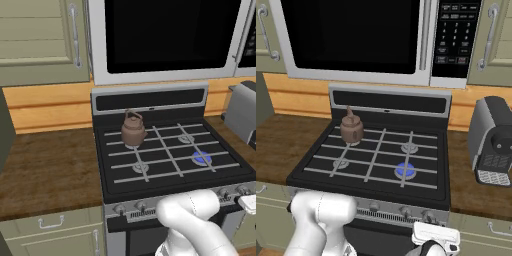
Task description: Turn off the front right burner of the stove.
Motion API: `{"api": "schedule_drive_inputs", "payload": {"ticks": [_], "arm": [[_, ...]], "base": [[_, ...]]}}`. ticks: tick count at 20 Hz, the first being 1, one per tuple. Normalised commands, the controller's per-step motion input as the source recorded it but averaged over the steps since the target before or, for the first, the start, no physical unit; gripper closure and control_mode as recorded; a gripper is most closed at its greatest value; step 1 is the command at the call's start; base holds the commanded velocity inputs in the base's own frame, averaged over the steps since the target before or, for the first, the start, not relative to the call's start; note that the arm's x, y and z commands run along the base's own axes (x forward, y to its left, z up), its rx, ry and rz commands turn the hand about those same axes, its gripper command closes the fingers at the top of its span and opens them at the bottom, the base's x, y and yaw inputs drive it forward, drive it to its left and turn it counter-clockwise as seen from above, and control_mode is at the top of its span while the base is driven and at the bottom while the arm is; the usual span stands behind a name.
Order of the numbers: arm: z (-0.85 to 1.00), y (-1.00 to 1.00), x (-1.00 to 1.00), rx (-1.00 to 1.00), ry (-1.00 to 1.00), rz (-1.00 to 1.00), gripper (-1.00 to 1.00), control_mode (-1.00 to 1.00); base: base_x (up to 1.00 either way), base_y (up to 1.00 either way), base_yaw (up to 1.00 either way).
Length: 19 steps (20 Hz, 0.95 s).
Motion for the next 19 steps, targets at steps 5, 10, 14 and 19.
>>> {"api": "schedule_drive_inputs", "payload": {"ticks": [5, 10, 14, 19], "arm": [[0.34, -0.39, 0.30, 0.60, 0.17, -0.03, 1.00, -1.00], [0.45, -0.47, 0.45, 0.58, 0.31, -0.08, 1.00, -1.00], [0.00, -0.08, -0.01, 0.04, -0.03, -0.04, 1.00, -1.00], [0.00, -0.01, 0.00, 0.00, 0.00, 0.00, 1.00, -1.00]], "base": [[0.00, 0.00, 0.00], [0.00, 0.00, 0.00], [0.00, 0.00, 0.00], [0.00, 0.00, 0.00]]}}
